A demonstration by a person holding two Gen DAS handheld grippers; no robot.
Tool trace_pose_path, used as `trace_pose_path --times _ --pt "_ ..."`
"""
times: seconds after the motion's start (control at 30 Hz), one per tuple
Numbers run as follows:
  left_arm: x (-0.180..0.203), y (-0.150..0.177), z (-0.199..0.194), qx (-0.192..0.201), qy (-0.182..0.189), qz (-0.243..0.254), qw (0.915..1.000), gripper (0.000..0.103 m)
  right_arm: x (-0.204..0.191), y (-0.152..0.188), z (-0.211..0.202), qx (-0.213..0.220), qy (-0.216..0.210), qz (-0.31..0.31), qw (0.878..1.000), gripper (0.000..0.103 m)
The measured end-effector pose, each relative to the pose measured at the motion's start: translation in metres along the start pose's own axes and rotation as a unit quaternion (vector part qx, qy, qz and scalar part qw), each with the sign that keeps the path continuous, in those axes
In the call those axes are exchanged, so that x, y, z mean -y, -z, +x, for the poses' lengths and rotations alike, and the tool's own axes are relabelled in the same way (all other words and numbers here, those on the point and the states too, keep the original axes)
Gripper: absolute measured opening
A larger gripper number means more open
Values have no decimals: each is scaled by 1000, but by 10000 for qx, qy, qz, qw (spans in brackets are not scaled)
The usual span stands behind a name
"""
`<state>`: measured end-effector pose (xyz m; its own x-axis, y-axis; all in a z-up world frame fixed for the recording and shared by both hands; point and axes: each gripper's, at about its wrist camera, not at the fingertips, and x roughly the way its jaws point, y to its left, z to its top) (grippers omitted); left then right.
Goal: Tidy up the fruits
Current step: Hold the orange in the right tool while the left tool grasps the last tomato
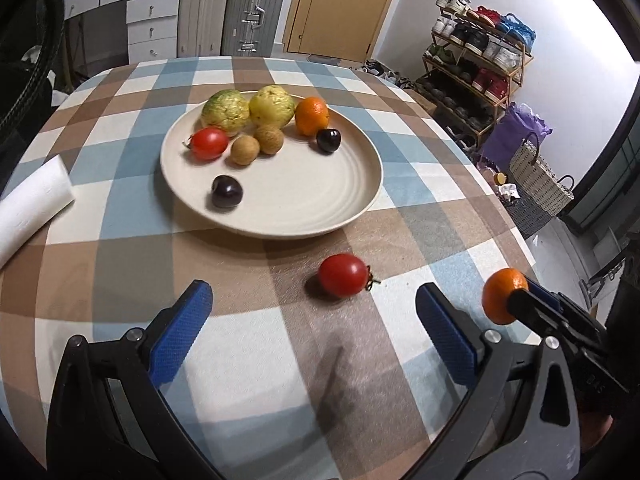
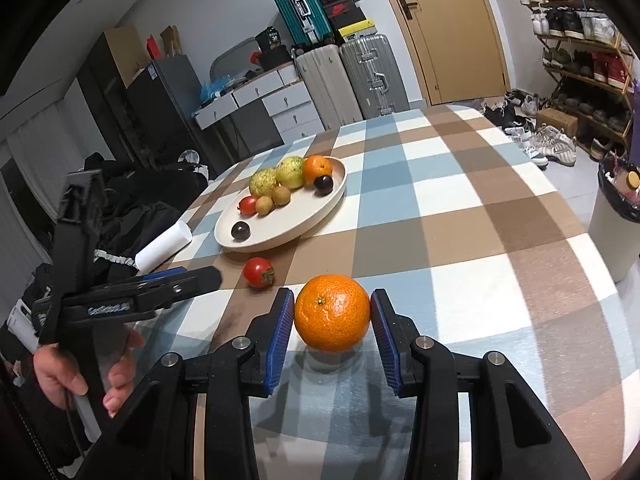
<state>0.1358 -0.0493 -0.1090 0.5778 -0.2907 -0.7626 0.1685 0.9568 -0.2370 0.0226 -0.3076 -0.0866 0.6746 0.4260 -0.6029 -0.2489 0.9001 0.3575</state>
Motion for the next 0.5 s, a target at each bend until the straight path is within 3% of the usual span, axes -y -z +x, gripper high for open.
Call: trace_pose_path --times 0.27,0.5 --pt "12 -5 23 -243 192 51 9995 74 13 2 -3 62 12 116 9999 40" --pt "17 -6 33 -330 135 192 9992 49 17 4 -3 79 -46 164 9998 40"
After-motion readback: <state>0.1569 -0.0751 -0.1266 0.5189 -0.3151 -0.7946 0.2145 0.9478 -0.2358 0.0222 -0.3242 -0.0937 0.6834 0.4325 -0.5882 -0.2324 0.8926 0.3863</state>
